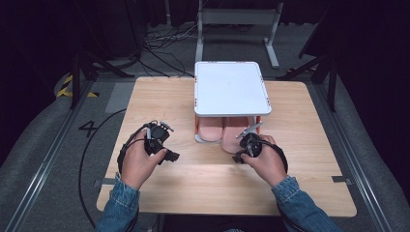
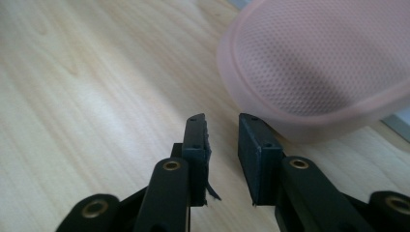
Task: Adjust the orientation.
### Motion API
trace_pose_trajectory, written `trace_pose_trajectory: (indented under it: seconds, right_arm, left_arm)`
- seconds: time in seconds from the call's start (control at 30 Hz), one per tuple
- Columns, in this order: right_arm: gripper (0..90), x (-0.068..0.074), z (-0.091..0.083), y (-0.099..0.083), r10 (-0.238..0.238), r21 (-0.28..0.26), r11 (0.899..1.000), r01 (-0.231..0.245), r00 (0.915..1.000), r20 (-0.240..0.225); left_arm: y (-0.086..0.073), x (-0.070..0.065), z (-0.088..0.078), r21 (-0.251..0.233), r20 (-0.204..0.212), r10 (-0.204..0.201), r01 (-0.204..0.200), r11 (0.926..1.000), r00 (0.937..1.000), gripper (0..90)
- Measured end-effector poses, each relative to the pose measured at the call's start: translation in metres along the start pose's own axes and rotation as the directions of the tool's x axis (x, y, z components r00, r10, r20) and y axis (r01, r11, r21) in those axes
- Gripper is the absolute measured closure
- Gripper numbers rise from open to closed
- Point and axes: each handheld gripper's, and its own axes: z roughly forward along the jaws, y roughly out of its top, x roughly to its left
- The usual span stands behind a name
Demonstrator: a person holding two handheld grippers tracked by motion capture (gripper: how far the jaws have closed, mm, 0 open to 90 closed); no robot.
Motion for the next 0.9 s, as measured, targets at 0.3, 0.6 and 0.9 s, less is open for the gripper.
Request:
trace_pose_trajectory:
  seconds: [0.3, 0.6, 0.9]
  right_arm:
    - [73.6, -0.024, 0.001, 0.004, 0.002, -0.012, 1.000, -0.002, 0.9977, 0.068]
    - [73.4, -0.029, 0.010, 0.016, 0.004, -0.031, 1.000, -0.001, 0.9978, 0.066]
    - [65.2, -0.031, 0.010, 0.015, 0.002, -0.060, 0.998, 0.001, 0.9989, 0.047]
  left_arm:
    - [0.001, 0.000, 0.002, 0.004, 0.002, 0.000, 0.000, 1.0000, 1.0000, 19.8]
    - [0.001, 0.001, 0.002, 0.002, 0.000, 0.003, -0.003, 1.0000, 1.0000, 19.8]
    - [0.000, 0.001, 0.001, -0.003, 0.003, 0.002, -0.002, 1.0000, 1.0000, 19.8]
